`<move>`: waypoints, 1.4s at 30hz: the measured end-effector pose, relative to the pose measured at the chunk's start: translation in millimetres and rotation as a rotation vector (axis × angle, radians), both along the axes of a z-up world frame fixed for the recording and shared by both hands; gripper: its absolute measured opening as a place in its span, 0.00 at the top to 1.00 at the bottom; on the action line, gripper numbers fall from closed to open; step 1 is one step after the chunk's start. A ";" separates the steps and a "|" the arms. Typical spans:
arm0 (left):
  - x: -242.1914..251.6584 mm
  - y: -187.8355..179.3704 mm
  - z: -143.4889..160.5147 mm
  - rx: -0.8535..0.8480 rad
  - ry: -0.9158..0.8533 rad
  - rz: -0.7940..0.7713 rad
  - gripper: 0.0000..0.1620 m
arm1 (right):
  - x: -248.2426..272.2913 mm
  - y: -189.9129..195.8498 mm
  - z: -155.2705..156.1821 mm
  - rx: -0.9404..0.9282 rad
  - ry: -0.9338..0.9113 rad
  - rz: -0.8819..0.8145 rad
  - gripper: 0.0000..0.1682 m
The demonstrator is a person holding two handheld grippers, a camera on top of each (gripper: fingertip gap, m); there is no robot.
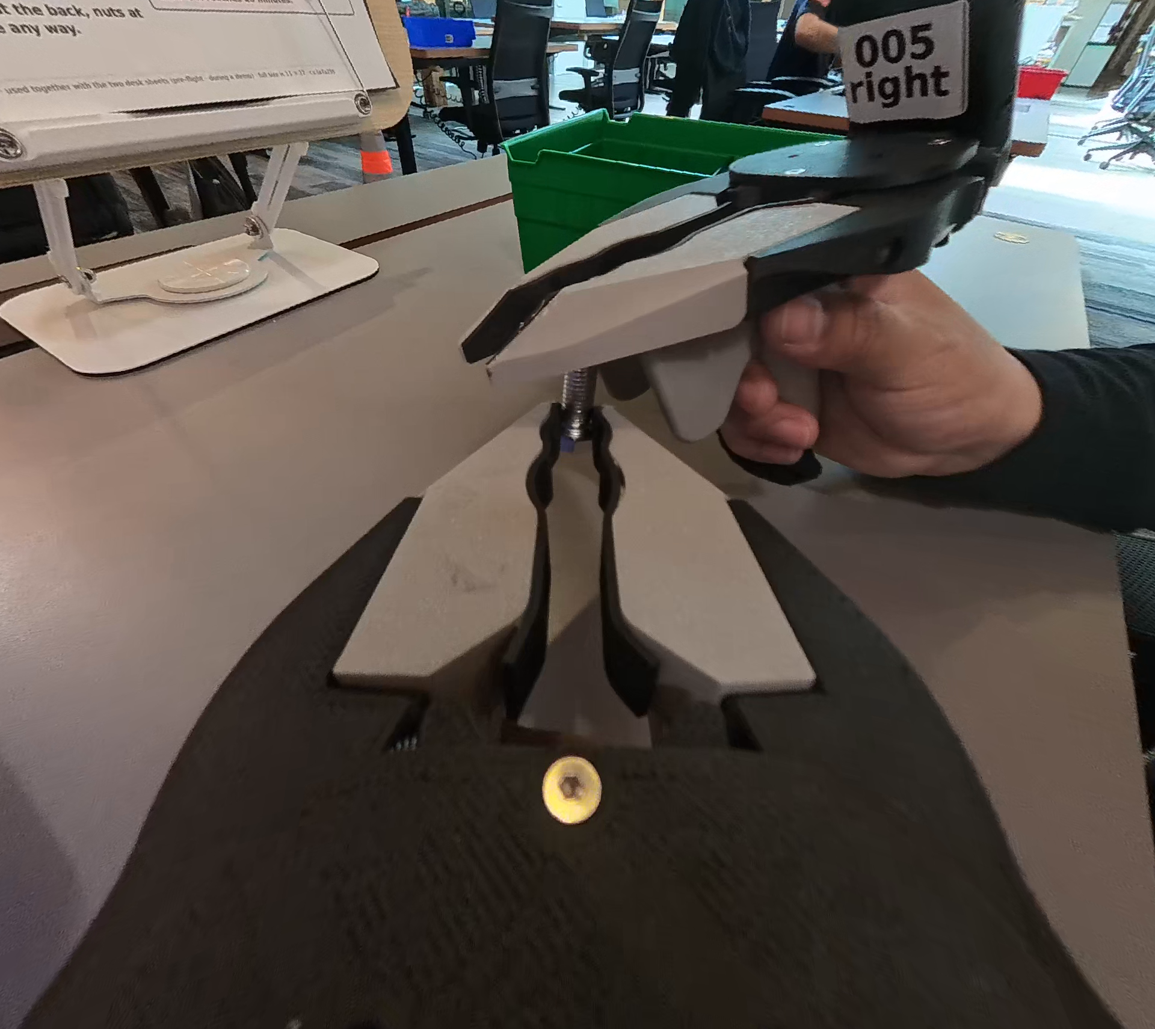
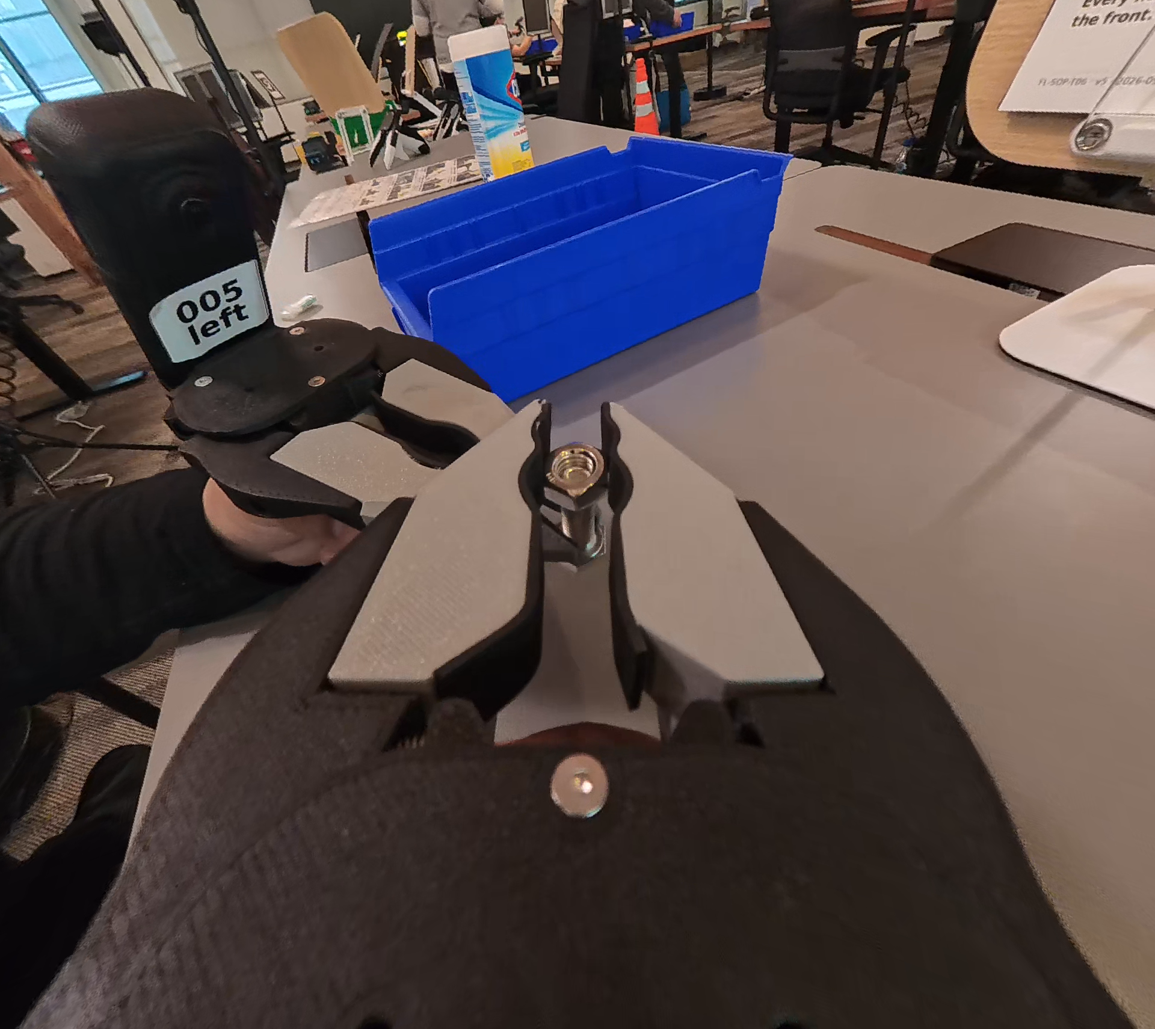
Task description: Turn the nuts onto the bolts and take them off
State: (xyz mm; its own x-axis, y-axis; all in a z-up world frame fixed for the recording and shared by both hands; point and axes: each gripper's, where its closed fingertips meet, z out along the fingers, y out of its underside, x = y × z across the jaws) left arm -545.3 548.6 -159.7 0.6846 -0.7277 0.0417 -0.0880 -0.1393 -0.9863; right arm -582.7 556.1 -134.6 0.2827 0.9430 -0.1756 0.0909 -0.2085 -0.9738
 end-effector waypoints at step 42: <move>-8.0 7.7 -4.7 -0.010 0.031 0.065 0.96 | 1.6 -2.5 11.2 0.149 -0.022 -0.047 0.91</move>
